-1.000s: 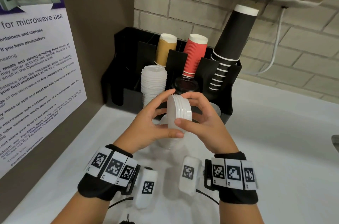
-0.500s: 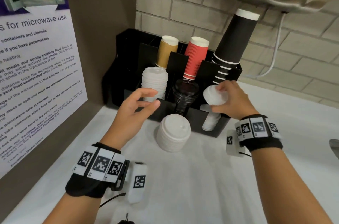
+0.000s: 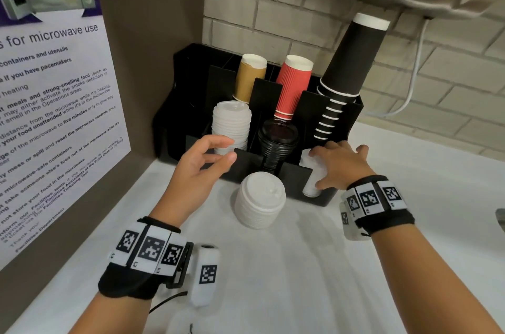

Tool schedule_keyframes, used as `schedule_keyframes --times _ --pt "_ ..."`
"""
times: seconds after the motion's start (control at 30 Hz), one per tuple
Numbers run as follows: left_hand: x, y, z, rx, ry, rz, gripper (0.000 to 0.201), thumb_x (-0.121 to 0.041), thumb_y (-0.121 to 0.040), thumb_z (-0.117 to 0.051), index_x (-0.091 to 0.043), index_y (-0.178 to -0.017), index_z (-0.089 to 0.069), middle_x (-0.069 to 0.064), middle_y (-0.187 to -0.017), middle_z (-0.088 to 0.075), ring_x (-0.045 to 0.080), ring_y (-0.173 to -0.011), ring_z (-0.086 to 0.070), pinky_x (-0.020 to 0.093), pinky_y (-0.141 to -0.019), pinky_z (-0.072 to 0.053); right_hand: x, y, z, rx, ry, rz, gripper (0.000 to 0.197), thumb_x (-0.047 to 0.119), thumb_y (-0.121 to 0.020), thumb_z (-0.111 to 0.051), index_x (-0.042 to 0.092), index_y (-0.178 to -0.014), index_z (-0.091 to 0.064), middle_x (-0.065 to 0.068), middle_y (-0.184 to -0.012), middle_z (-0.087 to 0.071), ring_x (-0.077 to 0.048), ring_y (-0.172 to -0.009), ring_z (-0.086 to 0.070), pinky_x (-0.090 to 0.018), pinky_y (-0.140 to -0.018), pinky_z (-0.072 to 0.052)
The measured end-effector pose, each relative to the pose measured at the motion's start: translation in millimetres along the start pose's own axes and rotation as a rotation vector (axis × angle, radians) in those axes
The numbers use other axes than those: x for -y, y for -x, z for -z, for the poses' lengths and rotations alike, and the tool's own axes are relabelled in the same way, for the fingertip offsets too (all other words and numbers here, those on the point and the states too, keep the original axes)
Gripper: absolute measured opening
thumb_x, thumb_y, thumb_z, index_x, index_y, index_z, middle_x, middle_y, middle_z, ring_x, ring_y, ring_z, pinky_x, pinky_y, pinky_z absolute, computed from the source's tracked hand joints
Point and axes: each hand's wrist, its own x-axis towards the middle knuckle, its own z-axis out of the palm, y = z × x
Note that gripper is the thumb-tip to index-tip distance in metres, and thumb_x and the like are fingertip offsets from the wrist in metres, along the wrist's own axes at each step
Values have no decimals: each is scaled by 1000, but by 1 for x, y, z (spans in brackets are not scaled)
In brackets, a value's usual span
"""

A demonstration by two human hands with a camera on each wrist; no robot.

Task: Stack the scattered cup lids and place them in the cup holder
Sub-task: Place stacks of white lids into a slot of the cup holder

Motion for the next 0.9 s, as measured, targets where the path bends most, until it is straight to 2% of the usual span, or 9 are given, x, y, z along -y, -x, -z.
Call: schedule_keyframes --times 0.07,0.17,0.33,0.5,0.57,0.63,0.7,0.77,0.9 --pt "1 0 -1 3 -5 8 29 -40 -82 -70 -29 -108 -63 -18 -109 -63 2 -90 -63 29 -89 -50 1 3 -2 5 4 -26 67 42 -74 -66 39 -135 -38 6 -127 -48 -21 -122 -36 -53 -98 -24" --pt "1 0 -1 1 -25 14 27 -39 -81 -63 -31 -107 -63 -24 -106 -64 3 -91 -64 34 -93 -50 4 7 -4 -28 21 -61 62 45 -76 -64 39 -133 -40 6 -123 -50 -20 -122 -37 -54 -99 -24" --pt "0 1 -2 1 -36 19 27 -39 -80 -62 -33 -106 -63 -24 -107 -64 3 -93 -64 39 -97 -50 13 17 -11 -93 63 -68 57 44 -77 -66 33 -129 -46 3 -117 -51 -22 -116 -41 -55 -101 -25" --pt "-1 2 -5 10 -40 33 25 -40 -80 -62 -35 -104 -64 -19 -110 -64 6 -93 -64 45 -100 -48 13 26 0 -133 -9 -70 61 41 -77 -67 33 -132 -42 1 -120 -49 -23 -118 -40 -52 -99 -27" --pt "-1 1 -5 12 -43 36 25 -40 -80 -62 -36 -104 -64 -22 -108 -64 5 -93 -64 46 -101 -48 19 33 9 -301 -179 -35 46 31 -79 -66 26 -122 -52 -1 -113 -52 -26 -110 -46 -45 -92 -34" --pt "-1 1 -4 12 -43 40 25 -40 -80 -62 -35 -104 -64 -25 -106 -64 4 -93 -63 45 -101 -48 32 42 18 -395 -513 71 29 22 -79 -69 16 -106 -60 -5 -101 -55 -26 -96 -54 -39 -82 -44" --pt "0 1 -3 12 -40 39 23 -38 -81 -63 -36 -104 -64 -25 -106 -64 4 -92 -63 43 -100 -49 52 49 21 -317 -728 190 22 23 -79 -73 13 -93 -60 -3 -92 -55 -18 -86 -55 -34 -79 -47" --pt "2 2 -1 12 -32 34 19 -35 -83 -63 -38 -102 -64 -20 -108 -64 3 -90 -64 39 -96 -50 74 53 16 -185 -771 236 29 32 -78 -75 17 -91 -54 1 -93 -50 -15 -86 -51 -27 -79 -45" --pt "3 5 3 15 -30 31 25 -38 -80 -63 -34 -105 -64 -11 -112 -63 3 -90 -64 28 -87 -51 103 54 -1 -55 -708 169 59 47 -67 -80 23 -103 -40 1 -107 -42 -22 -93 -51 -36 -82 -47"
